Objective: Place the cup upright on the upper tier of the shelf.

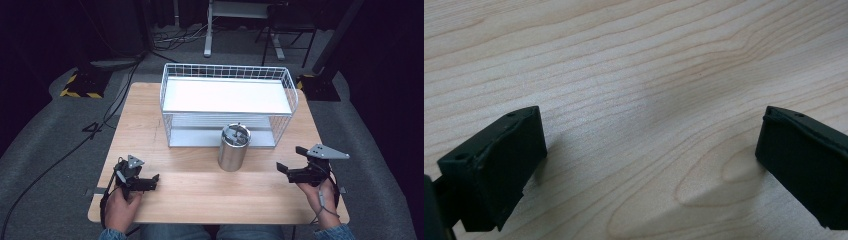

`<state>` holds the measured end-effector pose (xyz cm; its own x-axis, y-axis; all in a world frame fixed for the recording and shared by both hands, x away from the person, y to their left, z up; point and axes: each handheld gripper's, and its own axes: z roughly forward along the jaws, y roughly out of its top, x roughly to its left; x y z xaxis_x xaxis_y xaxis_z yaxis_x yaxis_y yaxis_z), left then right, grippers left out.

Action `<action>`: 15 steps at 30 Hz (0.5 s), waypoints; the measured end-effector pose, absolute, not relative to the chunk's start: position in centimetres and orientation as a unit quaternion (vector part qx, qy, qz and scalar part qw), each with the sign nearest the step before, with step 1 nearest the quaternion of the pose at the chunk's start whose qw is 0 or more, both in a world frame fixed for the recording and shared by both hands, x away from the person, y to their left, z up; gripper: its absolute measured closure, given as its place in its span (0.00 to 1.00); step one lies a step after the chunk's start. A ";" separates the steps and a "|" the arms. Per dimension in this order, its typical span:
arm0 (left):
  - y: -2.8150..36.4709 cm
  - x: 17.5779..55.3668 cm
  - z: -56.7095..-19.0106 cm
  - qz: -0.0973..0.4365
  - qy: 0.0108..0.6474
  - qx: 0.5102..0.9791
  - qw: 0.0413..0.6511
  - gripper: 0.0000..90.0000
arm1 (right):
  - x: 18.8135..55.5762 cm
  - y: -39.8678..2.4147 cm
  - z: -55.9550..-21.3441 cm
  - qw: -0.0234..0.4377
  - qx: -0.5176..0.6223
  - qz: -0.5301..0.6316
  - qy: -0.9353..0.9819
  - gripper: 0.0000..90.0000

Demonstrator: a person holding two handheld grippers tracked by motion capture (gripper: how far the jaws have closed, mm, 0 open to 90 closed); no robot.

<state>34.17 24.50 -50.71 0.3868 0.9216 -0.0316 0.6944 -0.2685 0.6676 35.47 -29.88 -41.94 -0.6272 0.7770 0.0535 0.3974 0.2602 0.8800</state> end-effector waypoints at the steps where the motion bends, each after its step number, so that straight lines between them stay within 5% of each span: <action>1: 24.5 34.2 -50.7 0.186 0.522 0.774 0.306 0.00 | 35.5 -29.9 -41.9 0.201 0.382 0.473 0.768 0.00; 15: 24.5 34.1 -50.7 0.187 0.522 0.774 0.306 0.00 | 37.1 -26.7 -40.6 0.196 0.348 0.477 0.783 0.00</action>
<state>34.10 24.50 -50.72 0.3847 0.9225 -0.0311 0.6939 -0.2668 0.6688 37.13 -26.74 -40.65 -0.6809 0.7319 0.0255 0.3577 0.3021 0.8836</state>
